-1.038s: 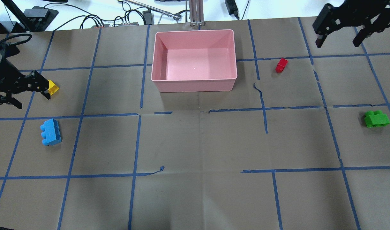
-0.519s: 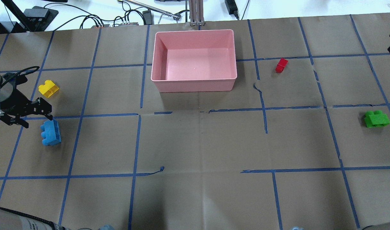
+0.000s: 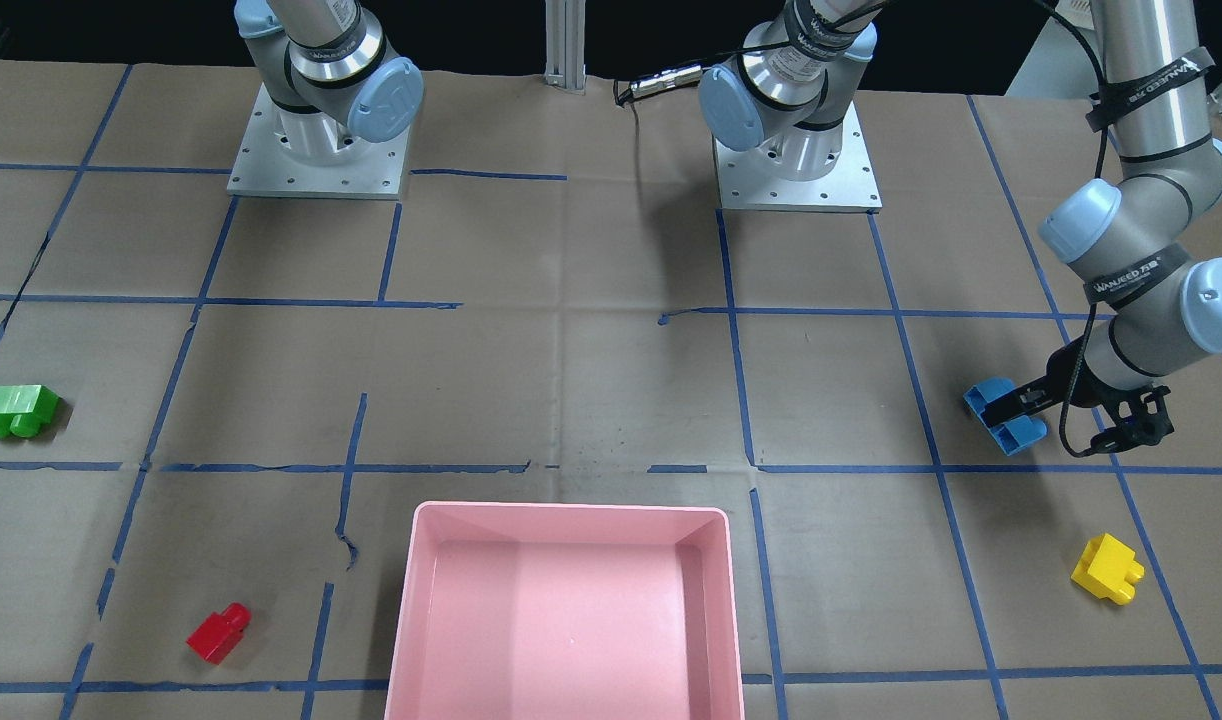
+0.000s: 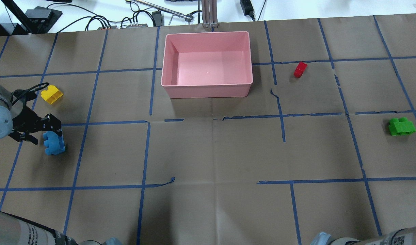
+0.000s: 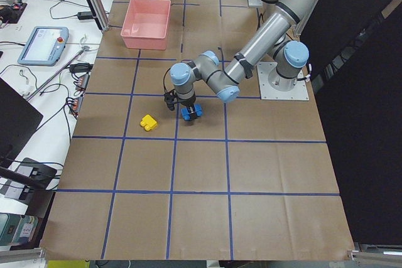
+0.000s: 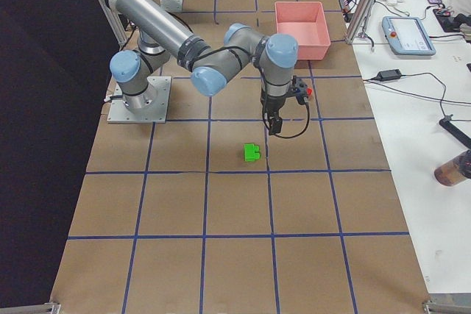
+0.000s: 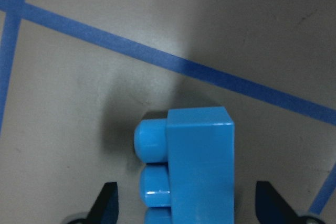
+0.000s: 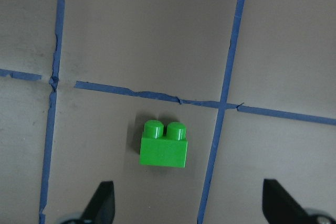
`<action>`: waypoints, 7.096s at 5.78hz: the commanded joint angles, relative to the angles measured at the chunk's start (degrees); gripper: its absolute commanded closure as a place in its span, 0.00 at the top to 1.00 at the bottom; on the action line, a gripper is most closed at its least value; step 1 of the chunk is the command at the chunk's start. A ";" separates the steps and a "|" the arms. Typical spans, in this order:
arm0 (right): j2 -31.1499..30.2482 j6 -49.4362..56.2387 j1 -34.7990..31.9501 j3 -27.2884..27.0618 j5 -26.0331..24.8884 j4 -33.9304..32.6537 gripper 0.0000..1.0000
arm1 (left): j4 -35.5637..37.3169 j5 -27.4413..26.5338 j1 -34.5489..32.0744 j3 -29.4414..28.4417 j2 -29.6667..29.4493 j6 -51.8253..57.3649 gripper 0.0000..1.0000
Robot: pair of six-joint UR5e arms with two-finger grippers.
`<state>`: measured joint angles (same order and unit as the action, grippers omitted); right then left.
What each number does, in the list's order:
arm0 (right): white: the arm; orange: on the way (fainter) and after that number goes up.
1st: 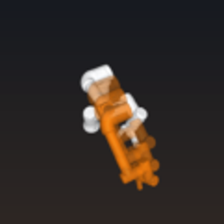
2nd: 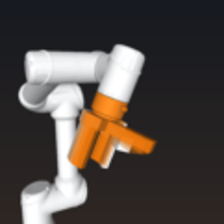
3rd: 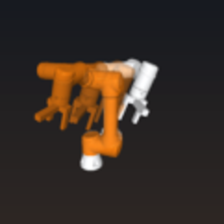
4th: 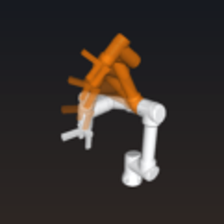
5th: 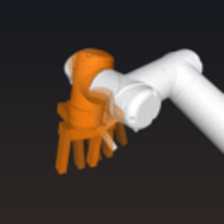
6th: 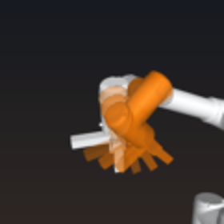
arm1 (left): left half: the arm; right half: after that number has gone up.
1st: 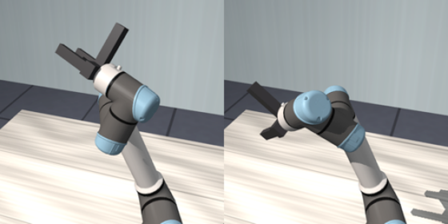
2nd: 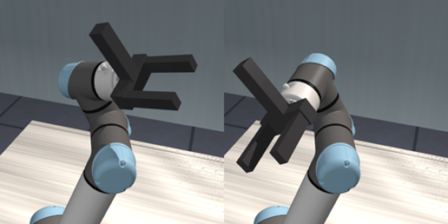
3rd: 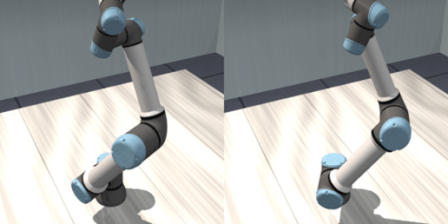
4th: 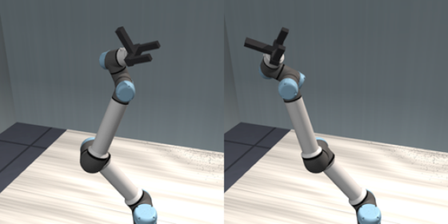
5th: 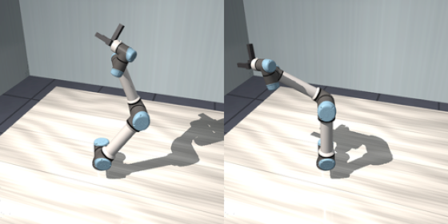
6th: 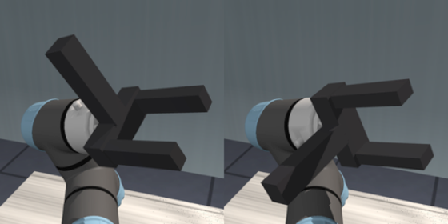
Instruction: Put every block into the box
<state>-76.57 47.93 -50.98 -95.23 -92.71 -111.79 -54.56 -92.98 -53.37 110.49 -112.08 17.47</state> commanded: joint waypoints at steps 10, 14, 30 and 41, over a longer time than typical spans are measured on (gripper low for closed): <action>10.91 -11.72 0.09 -11.82 -6.14 -18.29 0.99 | -17.75 0.69 -27.76 -18.15 7.84 1.97 0.00; 12.15 -11.81 0.09 -11.30 -8.98 -18.03 0.34 | -16.98 4.48 -46.53 -41.44 -12.05 -0.15 0.00; 23.77 -60.22 -50.70 34.09 4.81 11.95 0.25 | -7.14 2.03 -4.82 -34.72 -20.71 59.97 0.99; 21.63 -46.01 -35.36 31.27 1.13 11.51 0.99 | -21.99 3.31 -36.32 -40.94 -10.25 -6.42 0.00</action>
<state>-55.73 -0.27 -89.46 -61.98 -91.38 -99.62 -76.49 -90.70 -84.71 72.32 -121.09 24.80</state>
